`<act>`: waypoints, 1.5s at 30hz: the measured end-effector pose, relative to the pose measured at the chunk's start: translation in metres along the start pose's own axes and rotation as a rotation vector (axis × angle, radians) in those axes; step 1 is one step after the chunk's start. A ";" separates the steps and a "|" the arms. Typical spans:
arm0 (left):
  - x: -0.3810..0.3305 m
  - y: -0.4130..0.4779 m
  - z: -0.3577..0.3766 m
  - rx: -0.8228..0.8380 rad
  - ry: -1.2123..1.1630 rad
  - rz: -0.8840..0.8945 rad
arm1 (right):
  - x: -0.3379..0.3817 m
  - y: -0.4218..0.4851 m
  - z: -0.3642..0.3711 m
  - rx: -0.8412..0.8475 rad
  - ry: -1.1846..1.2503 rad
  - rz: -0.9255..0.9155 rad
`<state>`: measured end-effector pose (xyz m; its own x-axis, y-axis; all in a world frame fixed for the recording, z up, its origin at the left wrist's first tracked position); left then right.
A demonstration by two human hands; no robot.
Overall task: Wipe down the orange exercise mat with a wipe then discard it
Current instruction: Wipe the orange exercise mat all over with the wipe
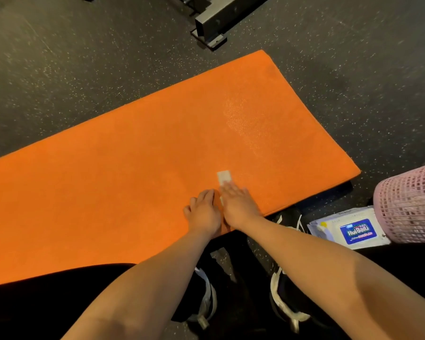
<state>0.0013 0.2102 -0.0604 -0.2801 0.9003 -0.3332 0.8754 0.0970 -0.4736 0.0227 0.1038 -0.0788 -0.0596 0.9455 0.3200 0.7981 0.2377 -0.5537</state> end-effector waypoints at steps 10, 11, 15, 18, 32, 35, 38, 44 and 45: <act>0.010 0.007 0.011 0.053 0.081 -0.005 | -0.047 0.019 -0.019 -0.025 -0.029 0.262; 0.011 0.007 0.010 0.048 0.072 -0.008 | -0.037 0.017 -0.015 -0.025 -0.014 0.235; 0.012 0.003 0.008 0.022 0.020 -0.003 | 0.008 0.005 0.012 0.031 -0.050 -0.016; 0.011 0.000 0.008 0.007 0.064 0.024 | -0.007 0.009 0.001 0.011 -0.138 -0.021; 0.011 0.012 0.002 -0.018 0.028 -0.044 | 0.000 0.008 0.004 0.036 -0.136 -0.046; 0.012 0.022 0.000 -0.011 0.087 -0.019 | -0.041 0.024 -0.020 0.008 -0.132 0.182; 0.012 0.033 -0.005 -0.049 0.102 0.009 | -0.056 0.036 -0.030 0.007 -0.068 0.328; 0.019 0.039 -0.003 -0.136 0.001 -0.017 | 0.017 0.048 0.003 0.066 -0.071 -0.110; 0.020 0.039 0.000 -0.122 0.010 -0.006 | 0.014 0.050 0.003 0.074 -0.104 -0.141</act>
<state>0.0295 0.2315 -0.0853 -0.2821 0.9036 -0.3223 0.9152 0.1526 -0.3731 0.0601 0.1295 -0.1039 -0.2326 0.9185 0.3197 0.7314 0.3819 -0.5650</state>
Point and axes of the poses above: each hand's wrist, its own y-axis towards the middle knuckle, its own z-axis out of the palm, x = y × z, the point moved 9 cm from there along y, towards the middle knuckle, and after that the axes turned 4 degrees about z, right-handed, at the moved point
